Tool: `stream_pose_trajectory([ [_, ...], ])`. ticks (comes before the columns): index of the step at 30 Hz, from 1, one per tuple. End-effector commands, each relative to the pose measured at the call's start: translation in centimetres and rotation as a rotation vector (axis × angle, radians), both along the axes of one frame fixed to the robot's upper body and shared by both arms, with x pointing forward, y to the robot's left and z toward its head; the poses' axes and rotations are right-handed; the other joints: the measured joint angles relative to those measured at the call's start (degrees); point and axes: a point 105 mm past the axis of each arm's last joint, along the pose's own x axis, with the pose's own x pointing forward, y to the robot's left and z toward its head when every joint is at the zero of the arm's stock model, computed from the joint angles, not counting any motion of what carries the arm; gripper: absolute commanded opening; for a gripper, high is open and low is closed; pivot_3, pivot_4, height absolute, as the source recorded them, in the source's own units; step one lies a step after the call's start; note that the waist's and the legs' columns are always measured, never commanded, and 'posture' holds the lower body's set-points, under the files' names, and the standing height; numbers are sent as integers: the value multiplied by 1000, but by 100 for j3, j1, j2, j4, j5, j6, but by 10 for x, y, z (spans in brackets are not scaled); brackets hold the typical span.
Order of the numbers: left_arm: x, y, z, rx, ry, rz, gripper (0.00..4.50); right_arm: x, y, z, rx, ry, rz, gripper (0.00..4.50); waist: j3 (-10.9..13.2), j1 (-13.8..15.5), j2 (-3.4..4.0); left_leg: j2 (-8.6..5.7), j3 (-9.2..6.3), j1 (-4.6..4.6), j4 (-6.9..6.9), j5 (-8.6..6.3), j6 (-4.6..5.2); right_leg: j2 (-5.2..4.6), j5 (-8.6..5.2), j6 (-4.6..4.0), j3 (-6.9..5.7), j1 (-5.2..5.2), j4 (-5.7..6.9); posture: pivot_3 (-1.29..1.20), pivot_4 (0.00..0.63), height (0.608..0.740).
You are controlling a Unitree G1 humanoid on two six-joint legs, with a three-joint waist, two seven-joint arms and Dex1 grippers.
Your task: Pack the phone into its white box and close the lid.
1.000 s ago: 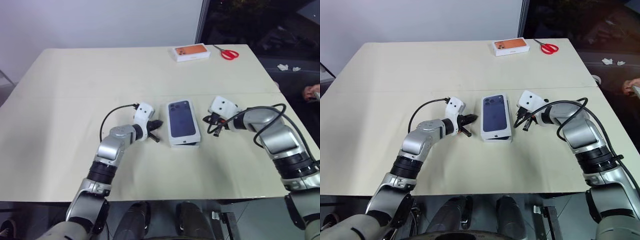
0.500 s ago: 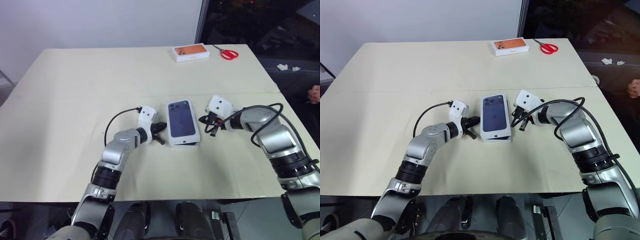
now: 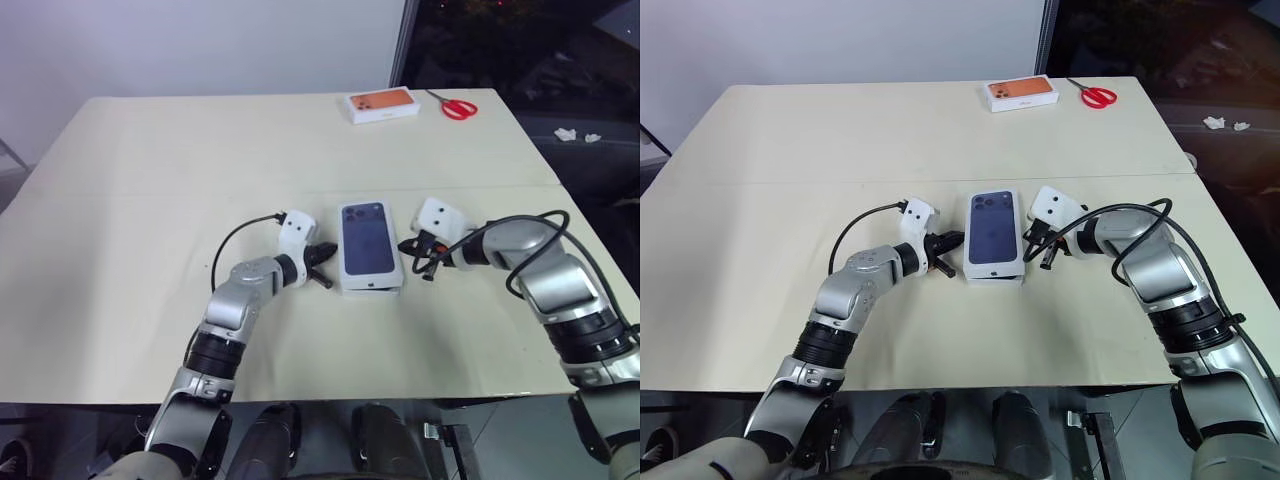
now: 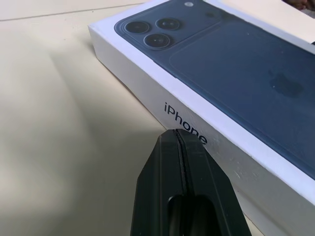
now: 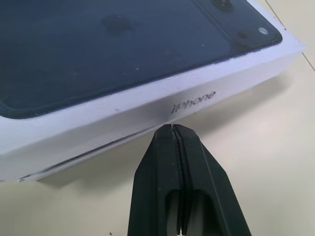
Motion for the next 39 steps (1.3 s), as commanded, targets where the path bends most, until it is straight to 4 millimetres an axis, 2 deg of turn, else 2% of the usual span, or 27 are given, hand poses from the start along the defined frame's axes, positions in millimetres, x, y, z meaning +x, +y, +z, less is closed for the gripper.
stream_pose_trajectory([
  [1, -4, -11, 26, -46, -89, -49, 10, -2, 0, 17, 1, -57, 13, 0, 0, 4, 0, 0, 0, 0, 0, 0, 0, 0, 0, 0, 0, 0, 0, 0, 150, 740],
  [9, -6, -10, 19, -30, -69, -57, 10, 3, -4, 16, -13, -65, -7, 0, 0, 7, 0, -1, 0, 0, 1, 0, 0, -1, 0, 0, 0, 1, 0, 0, 150, 740],
  [15, -12, -14, 21, -37, -70, -87, 10, -11, 8, 12, 23, -18, 55, 0, 0, 7, 0, -1, 0, 0, 1, 0, 0, -1, 0, 0, 0, 1, 0, 0, 150, 740],
  [25, -26, -15, 17, -42, -51, -136, 10, -23, 12, 5, 15, 31, 95, 0, 0, 6, 0, 0, 0, 0, 1, 0, 1, 0, 0, 0, 0, 1, -1, 0, 150, 740],
  [31, -28, -4, 4, 6, -26, -122, 10, -22, 9, -1, -26, 21, 95, 0, 0, -6, 0, 1, 0, 0, 0, -1, 1, 0, 0, 0, 0, 1, -1, 0, 150, 740],
  [34, -21, 7, 2, 22, -26, -73, 10, -12, -4, -1, -45, -7, 34, 0, 0, -1, 0, 1, 0, 0, 0, -1, 1, 0, 0, 0, 0, 1, 0, 0, 150, 740],
  [37, -11, 12, 18, -30, -51, -35, 10, 2, -11, 19, -3, -77, -21, 0, 0, 1, 0, 0, 0, 1, 2, -1, 1, 0, 0, 0, 0, 2, 0, 0, 150, 740],
  [39, -6, 9, 38, -99, -80, -44, 10, 9, -9, 35, 79, -106, -43, 0, 1, -6, -1, 1, 0, 0, 2, -1, 1, 0, 0, 0, 0, 0, 1, 0, 150, 740],
])
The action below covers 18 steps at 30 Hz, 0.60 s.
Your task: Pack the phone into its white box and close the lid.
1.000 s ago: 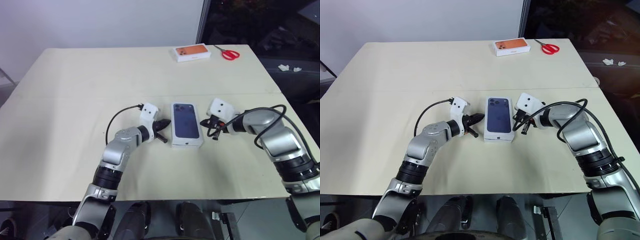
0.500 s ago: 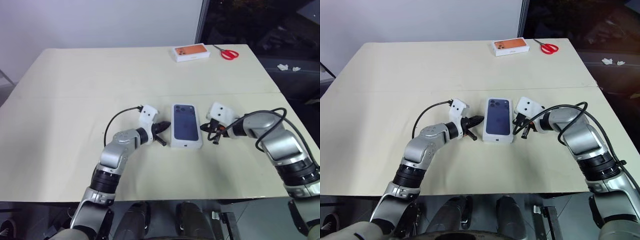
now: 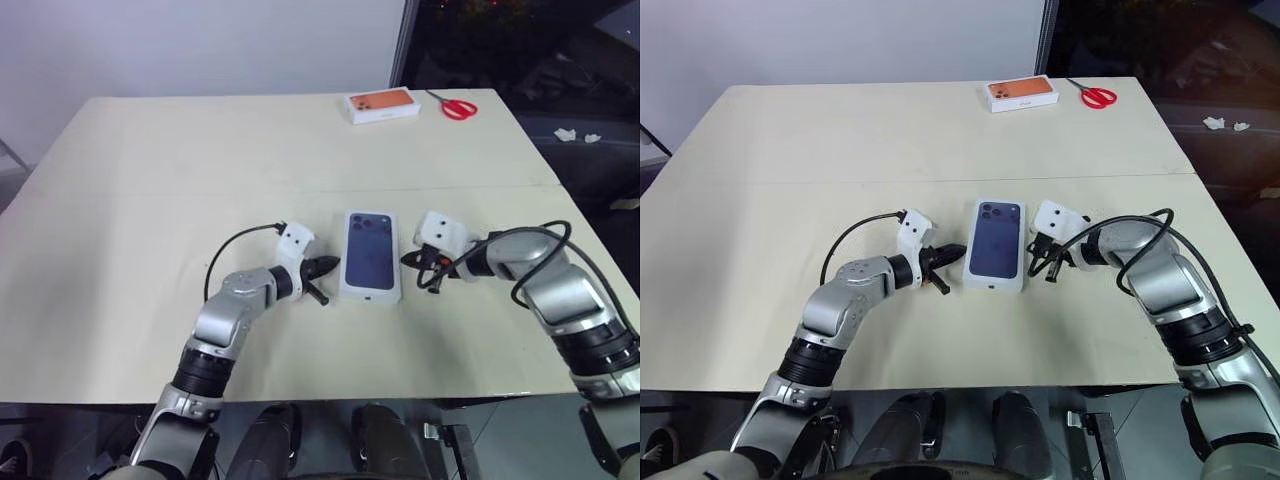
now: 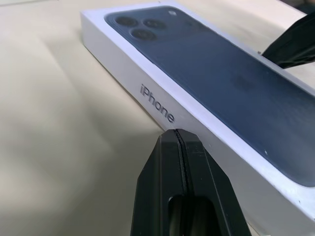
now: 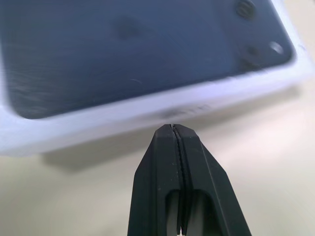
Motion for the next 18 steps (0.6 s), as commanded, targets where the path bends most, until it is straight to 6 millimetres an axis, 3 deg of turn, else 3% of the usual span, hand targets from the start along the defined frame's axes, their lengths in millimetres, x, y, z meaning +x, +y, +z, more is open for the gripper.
stream_pose_trajectory([
  [1, 11, -3, 45, -127, -91, -4, 10, 16, 2, 46, 125, -133, -32, 0, 1, -7, -1, 0, 0, 0, 0, 0, 0, 1, 0, 0, 0, 0, 0, 0, 150, 740],
  [6, 15, -28, 67, -220, -73, -72, 10, 21, 19, 58, 218, -161, -21, 0, 0, 11, -2, 0, 0, 0, 0, 4, -7, 1, 0, 0, -1, 3, -5, 0, 150, 740],
  [9, 18, -42, 48, -145, -64, -96, 10, 23, 23, 38, 187, -138, -45, 0, -2, 19, -1, -2, 2, 0, 7, 5, -8, 0, 0, 0, -1, 7, -4, 0, 150, 740],
  [11, 19, -44, 22, -36, -41, -106, 10, 18, 31, 22, 196, -100, -34, 0, -2, 10, -2, -3, 2, 0, 9, 4, -8, 0, 0, 0, -1, 7, -2, 0, 150, 740],
  [15, 5, -37, -13, 95, 2, -172, 10, -11, 35, -18, 92, 6, 58, 0, -12, -10, 8, -1, 2, 0, 6, 4, -7, 2, 0, 0, 2, 4, -1, 0, 150, 740],
  [18, -7, -31, -19, 93, 26, -211, 10, -34, 36, -26, 90, 92, 125, 0, -27, -11, 2, 0, 2, 19, 3, -5, 5, 2, -1, 1, 2, 28, -7, 0, 150, 740],
])
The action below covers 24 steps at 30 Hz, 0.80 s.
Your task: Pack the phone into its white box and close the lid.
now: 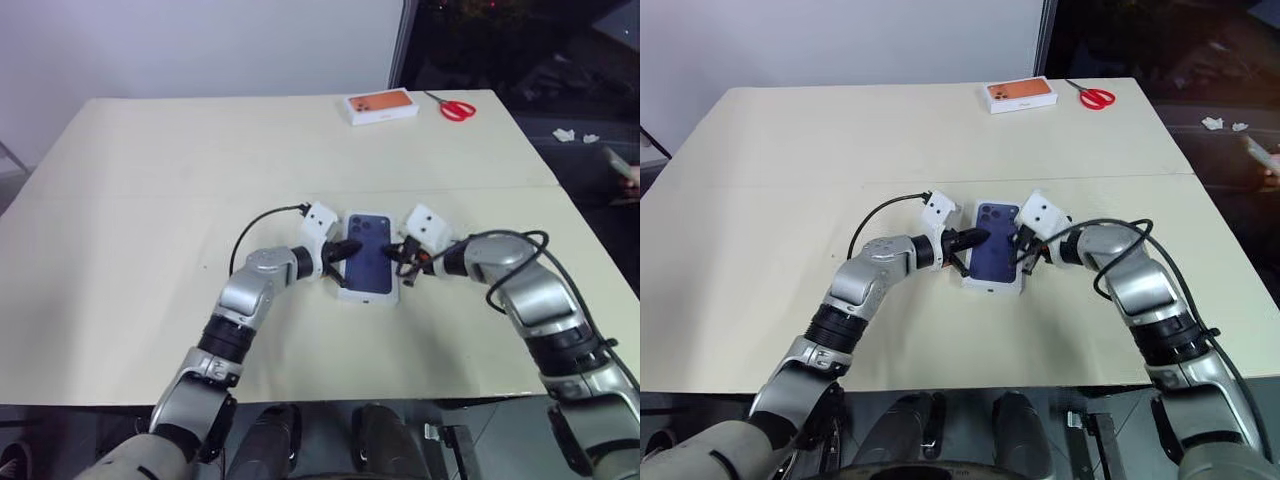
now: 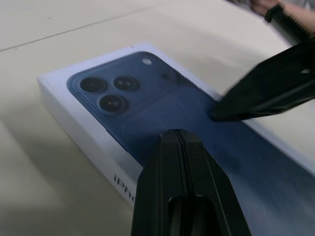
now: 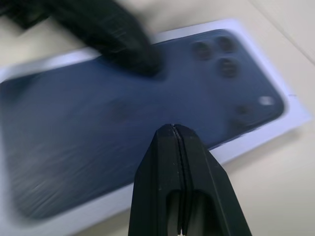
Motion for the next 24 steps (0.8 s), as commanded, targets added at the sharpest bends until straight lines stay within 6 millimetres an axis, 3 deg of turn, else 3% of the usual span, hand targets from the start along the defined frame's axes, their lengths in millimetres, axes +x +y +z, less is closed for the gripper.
stream_pose_trajectory([
  [1, -18, 6, -20, 40, 57, -62, 10, -28, 6, -14, -19, 114, 110, 0, -11, 0, -4, 2, -2, 9, -3, -4, 6, 1, 0, 0, -2, 10, -5, 0, 150, 740],
  [4, -34, 13, -13, -14, 76, -125, 10, -39, 11, -2, 48, 145, 156, 0, -15, -5, -7, 3, -4, 31, -11, -6, 9, 1, -1, 0, -4, 35, -13, 0, 150, 740],
  [7, -28, 26, 1, -62, 39, -76, 835, -28, 12, 15, 148, 140, 106, 0, -13, 0, -7, 4, -4, 41, -19, -7, 10, -1, -2, 1, -2, 43, -18, 0, 150, 740],
  [11, -16, 58, 31, -102, -45, -7, 2786, -13, 8, 40, 210, 57, 81, 1310, -9, -10, -10, 3, -4, 29, -15, -6, 10, -3, -2, 1, -2, 29, -15, 0, 150, 740],
  [14, -15, 95, 44, -73, -97, 39, 4459, -11, -1, 54, 247, 30, 86, 2986, -9, -6, -10, 6, -4, -8, -17, -2, 4, 1, -1, 0, -1, -20, -5, 0, 150, 740],
  [17, -21, 129, 50, -63, -102, 62, 4500, -11, -13, 58, 231, 5, 90, 4439, -7, -1, -7, 5, -4, -13, -21, -1, 2, -1, -1, 0, 0, -26, -7, 0, 150, 740],
  [20, -35, 165, 49, -17, -93, 84, 4500, -16, -28, 61, 225, 5, 93, 4439, -6, -2, -7, 2, -2, -12, -16, -2, 5, -7, -1, -1, 1, -20, -9, 0, 150, 740],
  [24, -52, 196, 38, 46, -65, 117, 4500, -21, -45, 60, 230, 11, 82, 4439, -3, 2, -5, 3, -3, -11, -20, -3, 6, -8, -1, -2, 7, -21, -10, 0, 150, 740],
])
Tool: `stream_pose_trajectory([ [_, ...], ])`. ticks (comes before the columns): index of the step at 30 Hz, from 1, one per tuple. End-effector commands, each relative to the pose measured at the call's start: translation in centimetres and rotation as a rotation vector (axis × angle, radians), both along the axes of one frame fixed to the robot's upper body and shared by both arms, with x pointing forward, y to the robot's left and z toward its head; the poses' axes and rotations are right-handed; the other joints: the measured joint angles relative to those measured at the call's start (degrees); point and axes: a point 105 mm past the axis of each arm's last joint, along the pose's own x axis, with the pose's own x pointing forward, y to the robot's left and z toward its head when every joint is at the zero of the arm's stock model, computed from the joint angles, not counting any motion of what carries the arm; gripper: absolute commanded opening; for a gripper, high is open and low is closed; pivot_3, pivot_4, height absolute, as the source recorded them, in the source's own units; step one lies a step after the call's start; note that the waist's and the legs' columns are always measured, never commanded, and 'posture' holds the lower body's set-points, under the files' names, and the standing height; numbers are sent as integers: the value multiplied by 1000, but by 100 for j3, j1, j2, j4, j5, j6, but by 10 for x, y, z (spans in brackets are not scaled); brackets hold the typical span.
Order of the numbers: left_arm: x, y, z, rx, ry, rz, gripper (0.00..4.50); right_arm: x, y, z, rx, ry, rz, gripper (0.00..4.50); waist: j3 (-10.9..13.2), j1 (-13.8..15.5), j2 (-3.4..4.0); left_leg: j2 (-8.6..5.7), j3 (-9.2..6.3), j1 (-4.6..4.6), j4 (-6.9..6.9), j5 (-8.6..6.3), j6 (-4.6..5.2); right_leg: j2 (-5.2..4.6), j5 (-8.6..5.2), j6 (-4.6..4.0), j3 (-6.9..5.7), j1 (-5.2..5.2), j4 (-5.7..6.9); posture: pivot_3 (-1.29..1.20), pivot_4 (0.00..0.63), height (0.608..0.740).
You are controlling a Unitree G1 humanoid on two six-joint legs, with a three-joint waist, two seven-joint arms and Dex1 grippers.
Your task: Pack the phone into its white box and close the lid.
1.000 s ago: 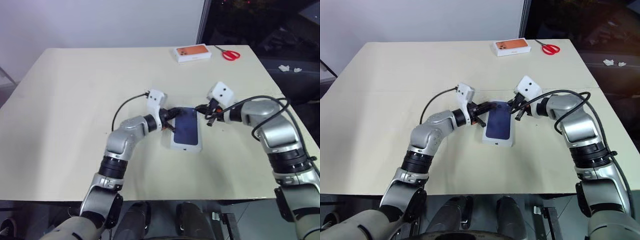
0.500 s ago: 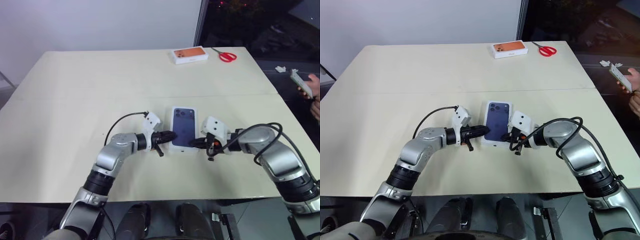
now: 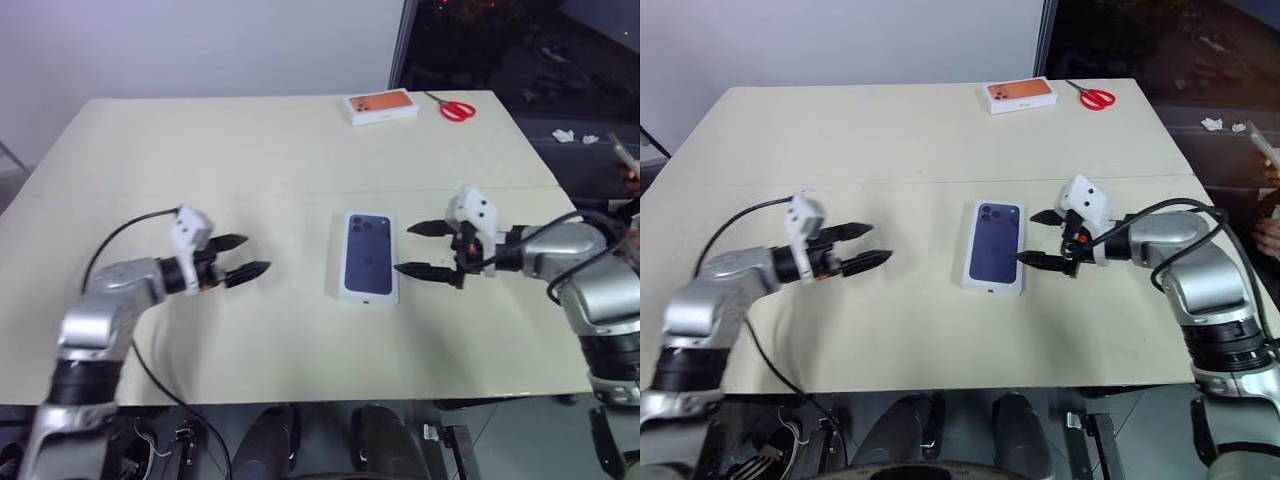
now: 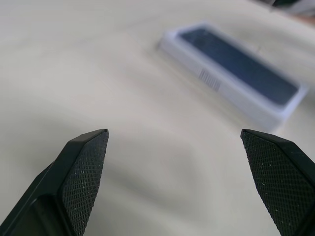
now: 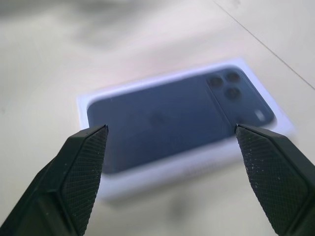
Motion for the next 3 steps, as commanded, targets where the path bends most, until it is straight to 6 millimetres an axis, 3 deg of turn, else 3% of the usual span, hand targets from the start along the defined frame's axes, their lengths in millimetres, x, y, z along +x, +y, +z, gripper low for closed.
stream_pose_trajectory([
  [1, -16, 20, 9, 25, -49, -1, 4500, -7, -15, 12, 20, -41, 6, 4439, 0, 3, 0, 1, 0, 0, 0, 0, 0, 0, 0, 0, -1, 1, 0, 0, 150, 740],
  [3, -23, 38, 4, 58, -37, 44, 4500, -13, -25, 8, -4, -42, 7, 4439, 0, 7, 1, 2, 0, 1, -3, -1, 0, -2, 0, -1, 0, 2, -3, 0, 150, 740],
])
